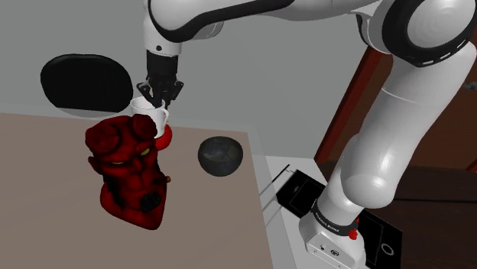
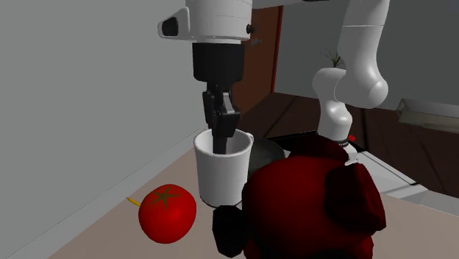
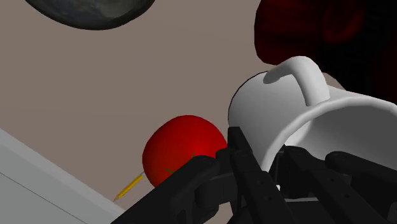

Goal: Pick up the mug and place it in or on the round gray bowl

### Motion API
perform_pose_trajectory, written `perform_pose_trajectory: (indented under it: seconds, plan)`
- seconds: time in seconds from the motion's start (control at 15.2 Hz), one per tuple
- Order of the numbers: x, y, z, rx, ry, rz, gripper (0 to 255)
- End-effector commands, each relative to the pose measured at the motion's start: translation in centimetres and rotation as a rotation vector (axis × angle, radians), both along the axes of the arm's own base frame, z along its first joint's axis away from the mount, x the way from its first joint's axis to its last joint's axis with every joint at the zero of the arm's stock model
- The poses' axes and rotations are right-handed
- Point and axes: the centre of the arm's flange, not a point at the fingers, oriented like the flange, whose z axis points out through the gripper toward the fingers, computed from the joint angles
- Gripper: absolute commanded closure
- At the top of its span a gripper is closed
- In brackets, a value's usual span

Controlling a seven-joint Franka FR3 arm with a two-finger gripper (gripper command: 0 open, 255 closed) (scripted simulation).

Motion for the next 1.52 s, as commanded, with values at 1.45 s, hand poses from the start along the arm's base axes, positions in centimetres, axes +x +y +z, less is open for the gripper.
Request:
perform_pose_trajectory:
  seconds: [1.45]
  plan:
    - [-14.8,-17.7,2.6,0.001,-0.001,0.001,255]
